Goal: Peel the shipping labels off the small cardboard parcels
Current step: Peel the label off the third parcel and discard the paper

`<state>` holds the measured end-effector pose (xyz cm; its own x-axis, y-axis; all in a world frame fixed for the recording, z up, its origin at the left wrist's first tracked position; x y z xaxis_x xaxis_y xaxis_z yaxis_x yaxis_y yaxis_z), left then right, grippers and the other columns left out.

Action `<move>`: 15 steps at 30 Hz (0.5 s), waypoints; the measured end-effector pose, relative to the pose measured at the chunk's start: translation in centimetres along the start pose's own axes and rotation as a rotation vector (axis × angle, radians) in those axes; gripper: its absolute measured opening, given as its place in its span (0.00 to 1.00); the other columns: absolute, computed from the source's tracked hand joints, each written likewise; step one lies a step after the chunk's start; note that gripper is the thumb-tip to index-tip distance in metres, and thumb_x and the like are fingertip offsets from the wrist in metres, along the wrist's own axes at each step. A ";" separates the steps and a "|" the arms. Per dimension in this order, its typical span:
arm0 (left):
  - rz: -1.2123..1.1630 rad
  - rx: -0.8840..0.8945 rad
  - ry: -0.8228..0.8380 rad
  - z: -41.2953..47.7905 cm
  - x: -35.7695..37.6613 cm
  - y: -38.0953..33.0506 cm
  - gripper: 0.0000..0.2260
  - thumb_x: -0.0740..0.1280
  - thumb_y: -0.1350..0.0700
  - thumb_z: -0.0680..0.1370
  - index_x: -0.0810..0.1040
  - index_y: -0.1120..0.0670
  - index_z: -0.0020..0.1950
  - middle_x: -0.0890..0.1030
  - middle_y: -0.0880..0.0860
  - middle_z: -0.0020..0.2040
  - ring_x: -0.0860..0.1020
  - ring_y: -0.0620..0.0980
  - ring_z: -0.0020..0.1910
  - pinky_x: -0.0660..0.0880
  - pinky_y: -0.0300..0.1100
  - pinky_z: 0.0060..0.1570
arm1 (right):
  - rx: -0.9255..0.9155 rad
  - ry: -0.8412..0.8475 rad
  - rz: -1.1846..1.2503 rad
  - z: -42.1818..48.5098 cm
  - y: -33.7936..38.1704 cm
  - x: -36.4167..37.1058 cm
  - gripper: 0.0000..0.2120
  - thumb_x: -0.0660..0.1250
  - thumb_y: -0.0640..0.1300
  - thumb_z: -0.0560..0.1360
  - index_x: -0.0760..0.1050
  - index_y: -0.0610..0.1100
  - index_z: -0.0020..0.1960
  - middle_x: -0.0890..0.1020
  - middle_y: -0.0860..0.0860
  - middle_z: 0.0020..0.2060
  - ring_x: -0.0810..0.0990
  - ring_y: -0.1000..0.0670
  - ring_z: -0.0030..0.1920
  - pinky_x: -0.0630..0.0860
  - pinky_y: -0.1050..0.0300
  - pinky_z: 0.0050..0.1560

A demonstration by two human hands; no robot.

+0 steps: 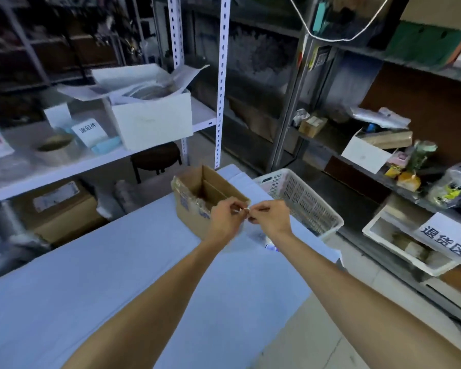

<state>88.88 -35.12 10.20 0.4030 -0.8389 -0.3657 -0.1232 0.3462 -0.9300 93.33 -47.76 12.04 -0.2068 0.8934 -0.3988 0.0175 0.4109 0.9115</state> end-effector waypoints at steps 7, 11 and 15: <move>0.248 -0.109 -0.200 3.6 -3.9 -0.6 0.03 0.69 0.59 0.75 0.82 0.58 0.46 0.84 0.53 0.42 0.77 0.47 0.39 0.70 0.38 0.38 | -0.093 0.265 -0.084 6.8 2.6 4.9 0.11 0.74 0.36 0.67 0.81 0.49 0.29 0.85 0.46 0.32 0.85 0.46 0.37 0.84 0.47 0.45; 0.516 -0.073 -0.153 5.7 -5.1 -2.2 0.07 0.66 0.61 0.73 0.83 0.57 0.44 0.84 0.56 0.43 0.80 0.55 0.44 0.72 0.43 0.40 | -0.268 0.402 -0.180 9.1 5.6 6.1 0.06 0.75 0.37 0.68 0.82 0.44 0.34 0.84 0.47 0.33 0.84 0.47 0.39 0.82 0.50 0.47; 0.880 -0.025 -0.069 6.8 -5.8 -3.7 0.13 0.62 0.61 0.75 0.81 0.54 0.57 0.81 0.56 0.58 0.78 0.58 0.57 0.73 0.45 0.51 | -0.517 0.522 -0.461 10.5 7.8 7.1 0.03 0.71 0.34 0.69 0.81 0.39 0.37 0.84 0.44 0.38 0.82 0.44 0.45 0.75 0.53 0.42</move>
<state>93.17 -28.68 15.98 0.2067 -0.2452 -0.9472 -0.4341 0.8446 -0.3133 102.29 -36.27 15.26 -0.5088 0.4080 -0.7581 -0.5991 0.4645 0.6521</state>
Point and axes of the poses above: each hand's wrist, its own z-axis towards the middle knuckle, its own x-axis out of the palm, y = z × x, the point moved 4 cm from there along z, towards the middle knuckle
